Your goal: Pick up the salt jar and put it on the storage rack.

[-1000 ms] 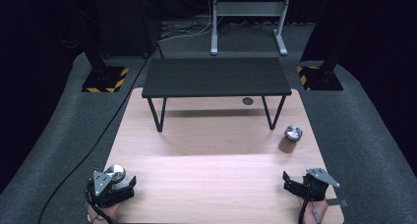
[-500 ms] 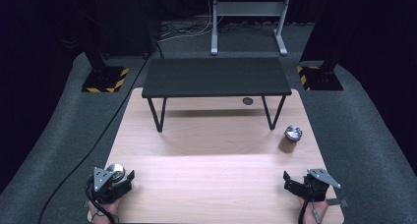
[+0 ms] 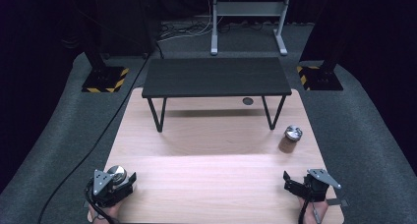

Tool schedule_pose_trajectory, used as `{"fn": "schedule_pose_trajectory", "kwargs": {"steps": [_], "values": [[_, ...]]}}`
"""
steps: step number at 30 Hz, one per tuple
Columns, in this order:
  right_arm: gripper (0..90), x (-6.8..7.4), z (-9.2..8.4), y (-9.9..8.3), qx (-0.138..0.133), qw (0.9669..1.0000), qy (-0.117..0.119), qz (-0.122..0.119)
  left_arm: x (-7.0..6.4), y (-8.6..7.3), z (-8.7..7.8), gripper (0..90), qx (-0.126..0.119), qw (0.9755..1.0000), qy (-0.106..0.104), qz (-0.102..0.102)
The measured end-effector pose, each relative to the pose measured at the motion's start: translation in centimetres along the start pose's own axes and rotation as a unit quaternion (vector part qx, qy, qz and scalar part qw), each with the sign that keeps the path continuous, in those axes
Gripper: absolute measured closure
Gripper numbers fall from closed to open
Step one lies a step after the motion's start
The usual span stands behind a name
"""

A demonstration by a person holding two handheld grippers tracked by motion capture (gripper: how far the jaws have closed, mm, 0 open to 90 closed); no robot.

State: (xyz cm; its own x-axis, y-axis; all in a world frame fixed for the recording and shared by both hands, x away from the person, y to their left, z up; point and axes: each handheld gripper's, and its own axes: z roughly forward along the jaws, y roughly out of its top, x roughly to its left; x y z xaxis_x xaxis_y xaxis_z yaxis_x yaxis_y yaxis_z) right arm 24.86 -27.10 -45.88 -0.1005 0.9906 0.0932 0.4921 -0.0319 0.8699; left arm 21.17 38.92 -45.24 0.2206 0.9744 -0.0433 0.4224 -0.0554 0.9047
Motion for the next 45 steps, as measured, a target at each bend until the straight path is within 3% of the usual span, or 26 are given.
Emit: {"fn": "schedule_pose_trajectory", "kwargs": {"steps": [20,45], "values": [[0.0,0.0,0.0,0.0,0.001,1.0,0.001,0.0,-2.0,2.2,-1.6,31.1,-0.018,0.9988,-0.033,0.032],[0.0,-0.2,0.0,-0.1,-0.003,1.0,0.003,0.005,-3.3,4.9,-0.4,31.1,-0.017,0.995,-0.075,0.065]]}}
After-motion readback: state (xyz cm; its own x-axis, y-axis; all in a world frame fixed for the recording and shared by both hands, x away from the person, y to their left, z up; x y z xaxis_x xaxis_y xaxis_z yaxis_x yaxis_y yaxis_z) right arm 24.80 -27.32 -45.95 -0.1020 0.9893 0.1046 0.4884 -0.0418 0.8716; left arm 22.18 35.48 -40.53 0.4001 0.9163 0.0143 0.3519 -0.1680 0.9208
